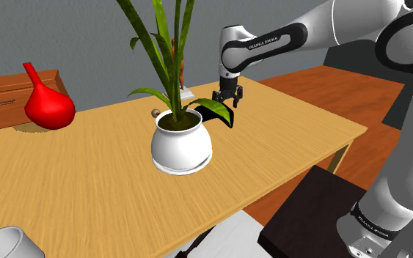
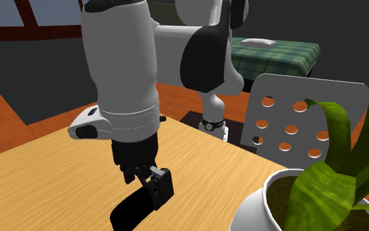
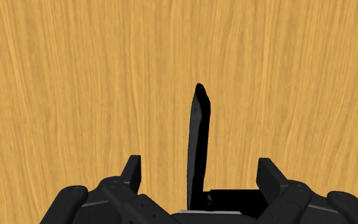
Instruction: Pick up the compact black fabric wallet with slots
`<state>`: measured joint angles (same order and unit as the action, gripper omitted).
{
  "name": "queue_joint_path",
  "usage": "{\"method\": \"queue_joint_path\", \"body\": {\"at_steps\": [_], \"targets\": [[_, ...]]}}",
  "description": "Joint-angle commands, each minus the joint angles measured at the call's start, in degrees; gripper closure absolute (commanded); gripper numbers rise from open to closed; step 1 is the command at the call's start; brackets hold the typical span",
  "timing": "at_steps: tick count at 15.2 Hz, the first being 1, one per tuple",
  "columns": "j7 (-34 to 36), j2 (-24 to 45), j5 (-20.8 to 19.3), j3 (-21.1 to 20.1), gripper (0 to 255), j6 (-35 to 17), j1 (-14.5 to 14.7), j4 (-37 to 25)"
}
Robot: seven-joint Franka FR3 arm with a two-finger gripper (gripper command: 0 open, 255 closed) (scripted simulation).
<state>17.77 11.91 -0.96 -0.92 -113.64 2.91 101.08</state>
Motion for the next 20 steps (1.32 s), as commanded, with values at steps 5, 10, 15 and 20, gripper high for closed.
{"method": "queue_joint_path", "body": {"at_steps": [5,10,15,20], "targets": [[0.0,0.5,0.0,0.0,255,-1.8,0.0,1.3],[0.0,0.5,0.0,0.0,255,-1.8,0.0,1.3],[0.0,0.1,0.0,0.0,255,-0.3,0.0,0.2],[-0.1,-0.6,0.0,0.0,255,3.3,0.0,-2.7]]}}
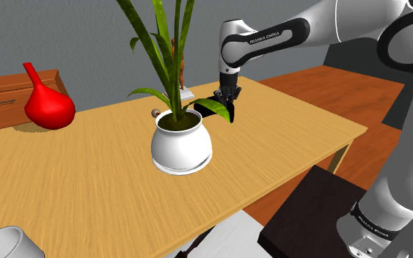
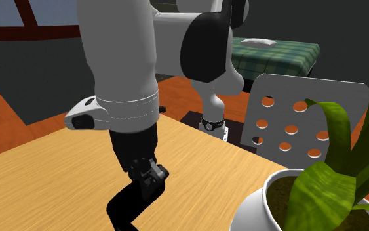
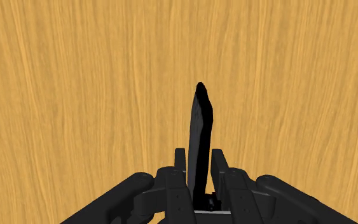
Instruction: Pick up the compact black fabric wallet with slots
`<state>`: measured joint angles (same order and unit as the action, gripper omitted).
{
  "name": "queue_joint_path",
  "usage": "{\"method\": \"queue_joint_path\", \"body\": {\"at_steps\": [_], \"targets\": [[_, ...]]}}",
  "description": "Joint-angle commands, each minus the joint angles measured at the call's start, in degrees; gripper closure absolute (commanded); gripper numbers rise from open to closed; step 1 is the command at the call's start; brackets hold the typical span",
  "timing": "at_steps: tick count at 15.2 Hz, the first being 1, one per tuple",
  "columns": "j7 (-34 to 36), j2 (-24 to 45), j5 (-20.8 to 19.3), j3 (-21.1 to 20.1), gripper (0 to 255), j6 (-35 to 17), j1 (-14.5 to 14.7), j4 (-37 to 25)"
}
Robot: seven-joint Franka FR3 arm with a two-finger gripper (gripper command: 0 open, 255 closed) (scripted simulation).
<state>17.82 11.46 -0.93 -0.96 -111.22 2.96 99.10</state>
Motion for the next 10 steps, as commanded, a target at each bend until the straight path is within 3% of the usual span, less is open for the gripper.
{"method": "queue_joint_path", "body": {"at_steps": [1,10], "targets": [[-0.1,-0.3,0.0,0.0,255,1.6,0.0,-1.3],[-0.2,-0.8,0.1,0.0,255,6.9,0.0,-6.1]]}}
